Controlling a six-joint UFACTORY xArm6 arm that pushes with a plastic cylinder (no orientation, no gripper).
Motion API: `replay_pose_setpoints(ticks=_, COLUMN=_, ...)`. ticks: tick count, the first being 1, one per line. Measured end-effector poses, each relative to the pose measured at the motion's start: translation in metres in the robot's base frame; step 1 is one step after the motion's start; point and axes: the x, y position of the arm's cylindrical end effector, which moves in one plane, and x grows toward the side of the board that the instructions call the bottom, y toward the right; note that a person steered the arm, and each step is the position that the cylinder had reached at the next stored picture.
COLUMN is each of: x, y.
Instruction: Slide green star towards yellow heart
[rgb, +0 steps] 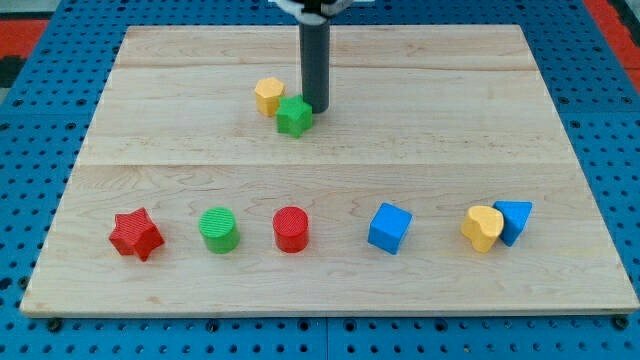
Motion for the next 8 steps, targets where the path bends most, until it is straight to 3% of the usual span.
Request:
replay_pose_setpoints(ticks=1, x=0.015, y=-0.012)
replay_pose_setpoints(ticks=3, x=-0.042, y=-0.006)
replay_pose_setpoints(ticks=5, x=-0.018, y=-0.085)
replay_pose_setpoints(ticks=6, x=0.019, y=-0.058)
replay_pose_setpoints(ticks=7, x=0.039, y=0.012)
replay_pose_setpoints(ticks=8, x=0.006, y=0.014)
